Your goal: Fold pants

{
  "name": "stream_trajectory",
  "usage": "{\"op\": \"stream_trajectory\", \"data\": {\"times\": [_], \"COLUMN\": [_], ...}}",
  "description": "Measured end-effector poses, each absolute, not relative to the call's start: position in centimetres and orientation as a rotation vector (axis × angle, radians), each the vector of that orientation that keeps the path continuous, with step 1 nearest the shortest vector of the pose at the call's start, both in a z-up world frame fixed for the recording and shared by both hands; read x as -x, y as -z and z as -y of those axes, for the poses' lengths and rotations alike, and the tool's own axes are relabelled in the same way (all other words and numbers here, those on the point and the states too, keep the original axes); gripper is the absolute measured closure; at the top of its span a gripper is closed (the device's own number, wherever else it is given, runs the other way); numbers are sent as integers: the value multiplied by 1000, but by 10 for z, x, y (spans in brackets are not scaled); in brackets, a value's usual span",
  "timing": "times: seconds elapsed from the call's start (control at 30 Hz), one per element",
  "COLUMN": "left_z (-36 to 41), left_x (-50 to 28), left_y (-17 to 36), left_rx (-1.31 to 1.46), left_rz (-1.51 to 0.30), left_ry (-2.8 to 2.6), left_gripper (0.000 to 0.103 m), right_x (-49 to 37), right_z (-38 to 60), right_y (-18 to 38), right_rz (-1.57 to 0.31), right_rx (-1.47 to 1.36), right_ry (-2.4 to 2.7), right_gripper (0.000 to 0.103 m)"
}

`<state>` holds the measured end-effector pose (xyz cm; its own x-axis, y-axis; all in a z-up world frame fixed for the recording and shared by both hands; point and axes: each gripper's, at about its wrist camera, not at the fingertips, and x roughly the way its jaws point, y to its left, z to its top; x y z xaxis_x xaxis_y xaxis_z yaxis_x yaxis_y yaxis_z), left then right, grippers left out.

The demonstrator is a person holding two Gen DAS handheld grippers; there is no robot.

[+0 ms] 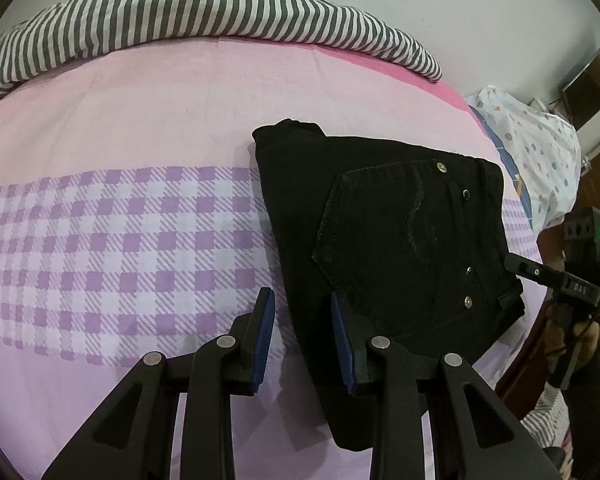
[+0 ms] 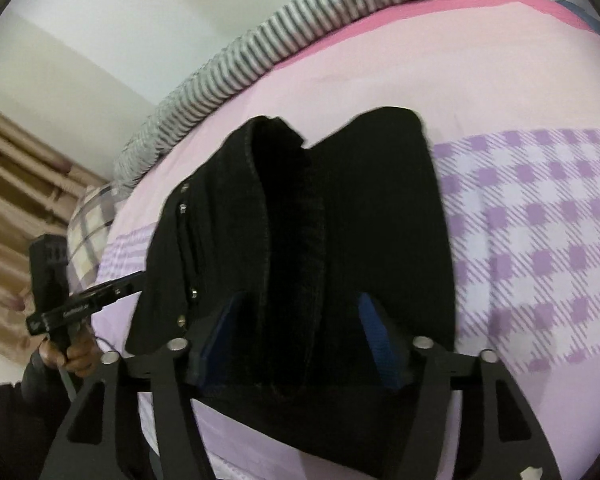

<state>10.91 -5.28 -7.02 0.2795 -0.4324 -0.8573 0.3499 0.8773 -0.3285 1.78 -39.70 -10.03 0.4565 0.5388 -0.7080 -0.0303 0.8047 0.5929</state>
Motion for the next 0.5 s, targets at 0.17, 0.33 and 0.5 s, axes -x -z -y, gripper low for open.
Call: {"op": "stream_trajectory", "data": {"times": [0.17, 0.33, 0.5], "left_z": [51, 53, 55], "left_x": [-111, -112, -112], "left_y": [73, 76, 77], "left_rx": [86, 78, 71], "left_rz": [-1182, -1183, -1178], "left_ry": [522, 512, 504], "left_gripper": [70, 69, 68], "right_x": [-35, -49, -48], "right_z": [385, 388, 387], "right_y": [102, 109, 120], "right_rz": [-1039, -1041, -1055], "right_rx": [-553, -678, -749], "right_ry": [-506, -580, -570], "right_gripper": [29, 61, 74]}}
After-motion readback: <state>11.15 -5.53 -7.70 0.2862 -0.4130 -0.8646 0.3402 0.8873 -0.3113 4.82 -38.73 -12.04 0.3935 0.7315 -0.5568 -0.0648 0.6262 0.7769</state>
